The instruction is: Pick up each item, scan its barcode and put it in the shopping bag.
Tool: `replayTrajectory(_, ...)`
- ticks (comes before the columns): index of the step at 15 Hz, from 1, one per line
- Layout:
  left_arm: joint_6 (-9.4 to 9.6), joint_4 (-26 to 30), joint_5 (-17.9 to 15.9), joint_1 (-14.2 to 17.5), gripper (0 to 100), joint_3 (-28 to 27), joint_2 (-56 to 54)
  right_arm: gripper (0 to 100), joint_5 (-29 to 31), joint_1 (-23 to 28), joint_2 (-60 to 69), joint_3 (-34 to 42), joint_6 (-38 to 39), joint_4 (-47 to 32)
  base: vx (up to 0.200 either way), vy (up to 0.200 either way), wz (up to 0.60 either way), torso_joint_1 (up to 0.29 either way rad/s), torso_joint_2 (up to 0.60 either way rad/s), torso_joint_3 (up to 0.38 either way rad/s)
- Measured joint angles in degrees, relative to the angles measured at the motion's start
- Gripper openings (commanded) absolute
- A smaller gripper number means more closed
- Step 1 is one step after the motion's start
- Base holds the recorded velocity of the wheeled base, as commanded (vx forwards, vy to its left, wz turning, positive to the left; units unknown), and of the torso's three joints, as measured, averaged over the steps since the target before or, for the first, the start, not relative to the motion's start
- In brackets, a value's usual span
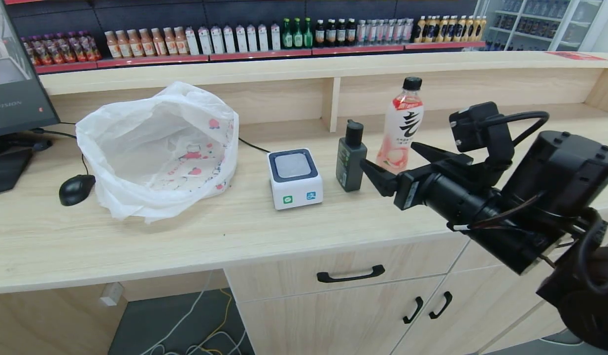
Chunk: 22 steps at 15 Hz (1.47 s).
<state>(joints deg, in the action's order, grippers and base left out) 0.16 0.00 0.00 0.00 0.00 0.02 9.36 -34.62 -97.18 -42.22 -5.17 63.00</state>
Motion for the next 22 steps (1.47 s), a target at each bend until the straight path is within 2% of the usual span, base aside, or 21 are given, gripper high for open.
replayTrajectory(14,0.00,0.00,0.00,-0.02,100,0.00,0.00,100,2.40,0.23,-12.82,-13.87,0.38,2.17,0.000,0.000,0.00,0.000,0.00,0.000)
replayTrajectory(22,0.02,0.00,0.00,0.00,100,0.00,0.00,100,4.12,0.32,-16.90,-17.37,-0.29,2.24,0.000,0.000,0.00,0.000,0.00,0.000)
